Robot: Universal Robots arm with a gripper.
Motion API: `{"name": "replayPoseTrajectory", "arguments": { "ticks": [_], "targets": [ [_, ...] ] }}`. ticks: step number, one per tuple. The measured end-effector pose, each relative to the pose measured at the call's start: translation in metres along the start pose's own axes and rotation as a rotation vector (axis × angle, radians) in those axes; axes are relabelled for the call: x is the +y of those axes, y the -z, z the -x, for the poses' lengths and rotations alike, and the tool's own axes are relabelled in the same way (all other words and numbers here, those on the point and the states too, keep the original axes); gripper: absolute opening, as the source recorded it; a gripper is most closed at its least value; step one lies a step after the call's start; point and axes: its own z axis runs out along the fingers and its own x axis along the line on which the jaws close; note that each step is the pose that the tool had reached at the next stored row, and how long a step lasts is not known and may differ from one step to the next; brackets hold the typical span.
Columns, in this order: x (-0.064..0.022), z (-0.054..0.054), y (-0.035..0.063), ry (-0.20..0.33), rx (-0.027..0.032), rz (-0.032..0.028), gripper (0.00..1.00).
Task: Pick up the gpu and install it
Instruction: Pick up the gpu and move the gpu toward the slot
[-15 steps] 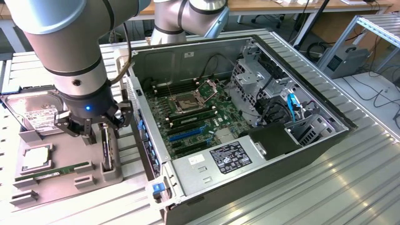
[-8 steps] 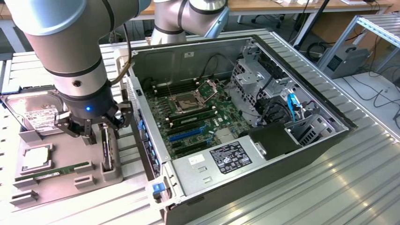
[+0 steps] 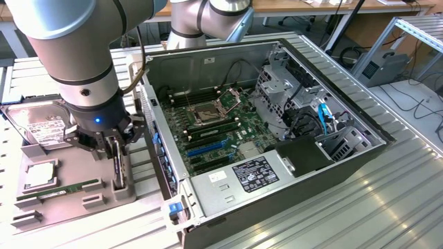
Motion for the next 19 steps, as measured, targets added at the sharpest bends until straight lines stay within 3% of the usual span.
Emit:
{"name": "replayPoseTrajectory", "arguments": {
  "ticks": [2,4,19],
  "targets": [
    [0.0,0.0,0.0,0.0,0.0002,-0.0001,0.28],
    [0.0,0.0,0.0,0.0,0.0001,0.0,0.27],
    [0.0,0.0,0.0,0.0,0.0,0.0,0.27]
  ]
}}
